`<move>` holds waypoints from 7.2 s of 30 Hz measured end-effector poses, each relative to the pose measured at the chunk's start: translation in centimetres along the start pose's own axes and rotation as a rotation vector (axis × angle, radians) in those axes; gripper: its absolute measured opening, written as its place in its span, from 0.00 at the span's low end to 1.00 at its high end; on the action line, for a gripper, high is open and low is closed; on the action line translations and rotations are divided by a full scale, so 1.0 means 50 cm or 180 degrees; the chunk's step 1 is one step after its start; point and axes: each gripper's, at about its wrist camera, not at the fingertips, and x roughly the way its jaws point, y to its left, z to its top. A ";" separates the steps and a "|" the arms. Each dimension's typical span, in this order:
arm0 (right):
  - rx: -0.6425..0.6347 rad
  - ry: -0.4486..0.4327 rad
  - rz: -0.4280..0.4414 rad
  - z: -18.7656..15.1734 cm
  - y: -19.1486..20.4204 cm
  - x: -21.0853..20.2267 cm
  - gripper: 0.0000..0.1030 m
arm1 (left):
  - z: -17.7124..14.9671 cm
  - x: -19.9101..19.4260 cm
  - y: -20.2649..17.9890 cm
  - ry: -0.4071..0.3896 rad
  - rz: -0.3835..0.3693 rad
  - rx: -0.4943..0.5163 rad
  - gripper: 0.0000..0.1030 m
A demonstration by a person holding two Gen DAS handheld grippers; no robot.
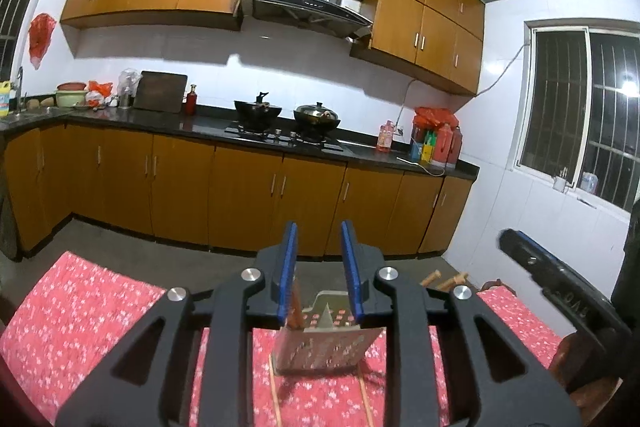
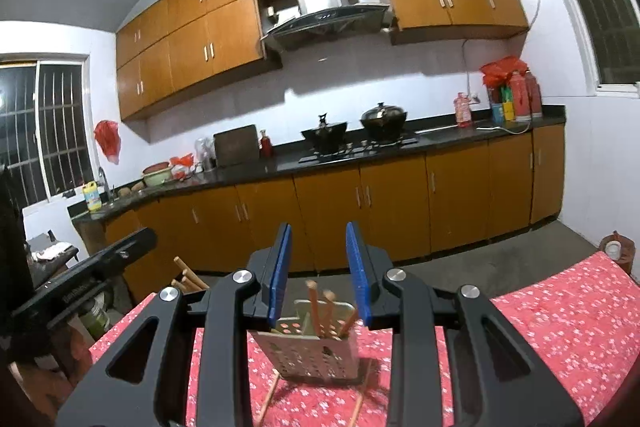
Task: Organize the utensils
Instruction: 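Lower both grippers and close each on one of the last chopsticks, then hold both grasped chopsticks closed just above the table, then lift both held chopsticks upright and carry them over the holder, then open both grippers to drop the chopsticks into the holder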
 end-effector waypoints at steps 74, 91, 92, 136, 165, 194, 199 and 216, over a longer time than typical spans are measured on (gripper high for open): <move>0.0201 0.2092 -0.0807 -0.421 -0.110 0.146 0.07 | -0.429 0.128 0.152 0.1999 0.0929 0.0247 0.08; 0.0025 0.2064 -0.0833 -0.427 -0.109 0.152 0.08 | -0.418 0.134 0.168 0.1971 0.0937 0.0183 0.10; 0.0024 0.2064 -0.0833 -0.427 -0.110 0.151 0.08 | -0.418 0.134 0.168 0.1971 0.0937 0.0184 0.10; 0.0050 0.1163 -0.0685 -0.255 -0.109 0.040 0.07 | -0.249 0.016 0.106 0.1307 0.0562 0.0324 0.08; 0.0057 0.0319 0.0054 -0.040 -0.016 -0.018 0.07 | -0.040 -0.042 0.000 0.0535 -0.0106 0.0428 0.08; -0.0224 -0.0359 0.0046 0.030 0.065 0.113 0.07 | 0.044 0.079 -0.045 0.0377 -0.0118 0.0519 0.08; -0.0254 -0.0188 0.0016 0.002 0.064 0.145 0.07 | 0.029 0.117 -0.038 0.0466 -0.0104 0.0523 0.08; -0.0140 -0.0078 0.0156 0.003 0.048 0.113 0.46 | 0.029 0.124 -0.002 0.0466 -0.0212 0.0240 0.18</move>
